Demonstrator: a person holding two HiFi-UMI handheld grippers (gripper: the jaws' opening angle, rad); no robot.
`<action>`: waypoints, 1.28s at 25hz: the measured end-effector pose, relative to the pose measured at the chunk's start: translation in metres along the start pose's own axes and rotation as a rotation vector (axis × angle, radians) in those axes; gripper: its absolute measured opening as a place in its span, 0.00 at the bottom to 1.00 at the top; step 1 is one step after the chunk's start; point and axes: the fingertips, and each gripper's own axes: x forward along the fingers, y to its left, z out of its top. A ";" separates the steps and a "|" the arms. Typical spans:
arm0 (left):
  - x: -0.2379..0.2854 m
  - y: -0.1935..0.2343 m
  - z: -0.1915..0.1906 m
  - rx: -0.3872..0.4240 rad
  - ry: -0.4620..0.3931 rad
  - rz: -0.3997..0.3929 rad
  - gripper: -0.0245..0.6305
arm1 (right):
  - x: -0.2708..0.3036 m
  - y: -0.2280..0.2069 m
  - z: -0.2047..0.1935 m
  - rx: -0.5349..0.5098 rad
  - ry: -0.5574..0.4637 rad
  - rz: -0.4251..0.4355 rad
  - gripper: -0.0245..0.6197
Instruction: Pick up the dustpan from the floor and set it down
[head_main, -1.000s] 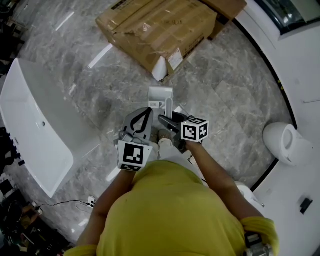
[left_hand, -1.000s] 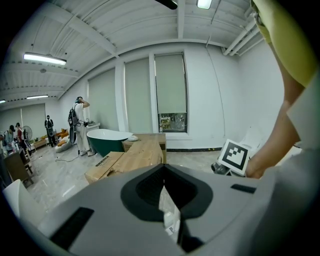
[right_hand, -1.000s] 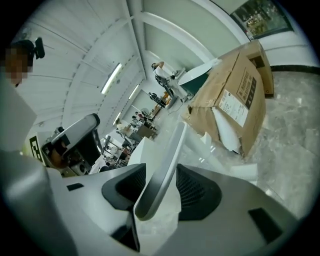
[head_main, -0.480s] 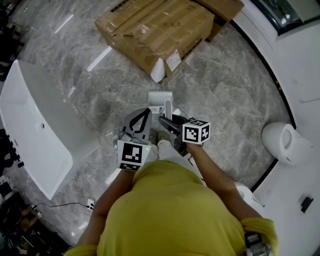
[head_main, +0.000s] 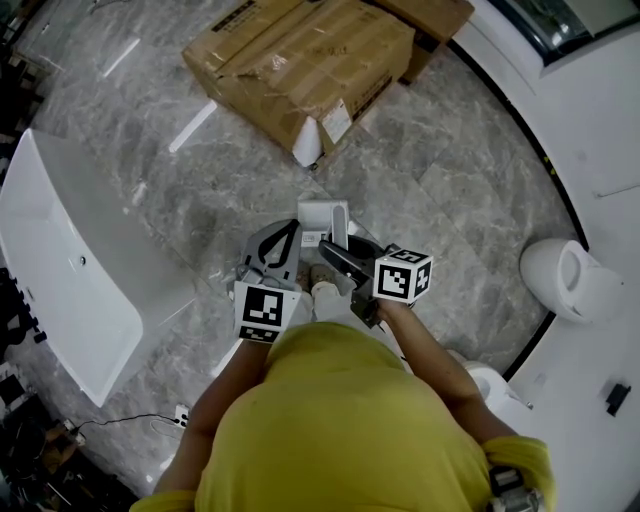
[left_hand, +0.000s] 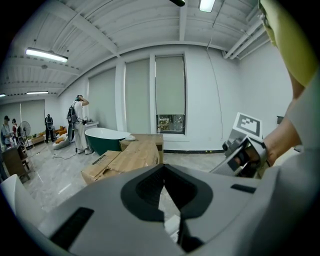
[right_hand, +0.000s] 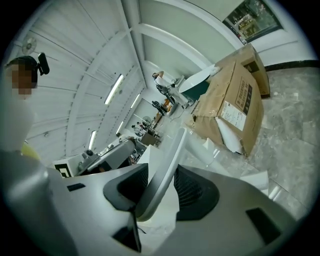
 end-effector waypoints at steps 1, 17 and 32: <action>0.000 -0.002 -0.001 -0.009 -0.008 0.000 0.04 | -0.004 0.006 0.001 -0.003 -0.012 0.002 0.30; -0.010 -0.020 0.008 -0.021 -0.052 -0.003 0.04 | -0.044 0.058 0.021 -0.117 -0.090 0.000 0.30; -0.018 -0.027 0.011 -0.027 -0.064 0.005 0.04 | -0.051 0.078 0.030 -0.132 -0.105 0.025 0.31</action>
